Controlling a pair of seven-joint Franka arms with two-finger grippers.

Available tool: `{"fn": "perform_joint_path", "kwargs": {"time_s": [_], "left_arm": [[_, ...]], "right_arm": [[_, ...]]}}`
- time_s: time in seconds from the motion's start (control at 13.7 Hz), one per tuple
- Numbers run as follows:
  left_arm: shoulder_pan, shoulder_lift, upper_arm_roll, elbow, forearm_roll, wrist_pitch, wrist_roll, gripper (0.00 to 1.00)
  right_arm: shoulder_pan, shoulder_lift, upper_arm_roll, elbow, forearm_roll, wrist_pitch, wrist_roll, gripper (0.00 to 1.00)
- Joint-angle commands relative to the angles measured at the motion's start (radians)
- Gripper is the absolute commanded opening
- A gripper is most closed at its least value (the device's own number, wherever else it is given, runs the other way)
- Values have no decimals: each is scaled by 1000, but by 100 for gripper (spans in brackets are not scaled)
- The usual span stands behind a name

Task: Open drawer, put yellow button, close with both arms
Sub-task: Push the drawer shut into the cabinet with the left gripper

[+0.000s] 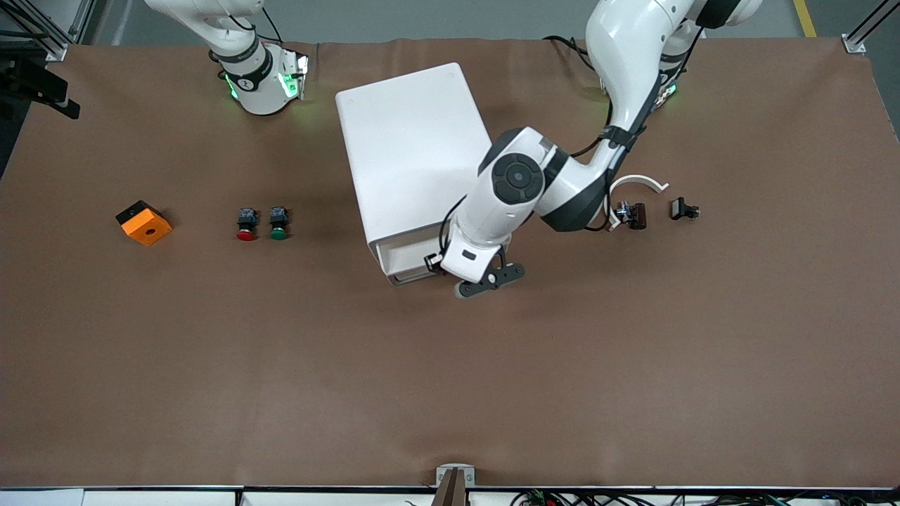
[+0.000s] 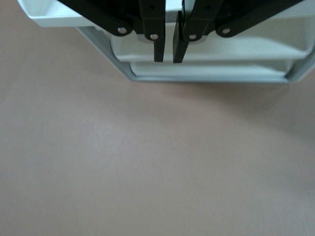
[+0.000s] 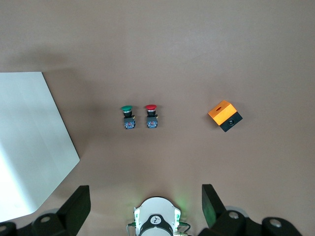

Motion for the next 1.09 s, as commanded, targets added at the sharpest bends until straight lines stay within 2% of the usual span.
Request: {"fn": "perform_joint_path", "kwargs": {"time_s": [0.0, 0.07, 0.22, 0.29, 0.36, 0.44, 0.66, 1.02], "left_arm": [[-36, 4, -3, -13, -34, -16, -30, 13], [-36, 4, -3, -13, -34, -18, -30, 14], [-30, 4, -3, -13, -34, -18, -29, 22], [-24, 4, -1, -13, -29, -18, -24, 35], [-21, 2, 6, -11, -20, -18, -19, 60], [-10, 1, 16, -10, -20, -18, -16, 99], [65, -25, 33, -2, -6, -76, 10, 100], [209, -109, 36, 0, 40, -169, 189, 100]], "right_arm": [[-6, -27, 2, -22, 22, 7, -4, 100], [-9, -30, 2, -28, 22, 7, -4, 100], [-10, -68, 0, -77, 22, 36, -5, 100], [-9, -68, 0, -78, 22, 38, -5, 100], [-7, -68, 0, -76, 22, 39, -5, 100], [-6, -68, 2, -74, 22, 44, -5, 100], [-1, -68, 10, -70, 21, 68, -7, 100], [-3, -68, 10, -67, 22, 116, -7, 100]]}}
